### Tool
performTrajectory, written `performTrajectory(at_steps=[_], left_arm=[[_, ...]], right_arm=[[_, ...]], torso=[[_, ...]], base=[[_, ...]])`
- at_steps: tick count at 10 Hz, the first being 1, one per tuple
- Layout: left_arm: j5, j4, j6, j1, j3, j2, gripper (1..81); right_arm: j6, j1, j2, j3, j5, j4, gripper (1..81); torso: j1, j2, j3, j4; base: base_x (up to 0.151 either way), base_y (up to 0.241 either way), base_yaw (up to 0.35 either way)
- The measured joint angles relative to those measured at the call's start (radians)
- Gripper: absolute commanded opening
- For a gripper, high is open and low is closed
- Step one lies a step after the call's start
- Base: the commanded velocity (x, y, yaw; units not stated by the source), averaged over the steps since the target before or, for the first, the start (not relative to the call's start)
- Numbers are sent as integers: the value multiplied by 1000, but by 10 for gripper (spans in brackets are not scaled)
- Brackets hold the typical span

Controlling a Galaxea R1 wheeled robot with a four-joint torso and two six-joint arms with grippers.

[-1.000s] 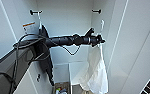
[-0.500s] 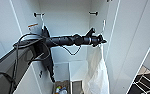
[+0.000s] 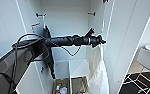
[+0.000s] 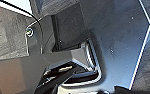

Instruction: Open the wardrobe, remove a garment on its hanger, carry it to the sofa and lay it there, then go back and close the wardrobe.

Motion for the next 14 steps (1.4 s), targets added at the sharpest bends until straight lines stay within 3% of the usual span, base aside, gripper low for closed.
performTrajectory(at_steps=[3, 7, 14], left_arm=[[1, 0, 0, 12, 1, 0, 10], [-1, 0, 0, 13, 30, -3, 10], [-1, 61, 3, 133, 271, -46, 10]], right_arm=[[0, 0, 0, 0, 0, 0, 811], [0, -1, 0, 0, 0, 0, 811], [0, -2, 0, 0, 0, 0, 811]], torso=[[0, 0, 0, 0], [-1, 0, 0, 0], [-1, 0, 0, 0]], base=[[-84, 0, 0], [0, 0, 0], [0, 0, 0]])
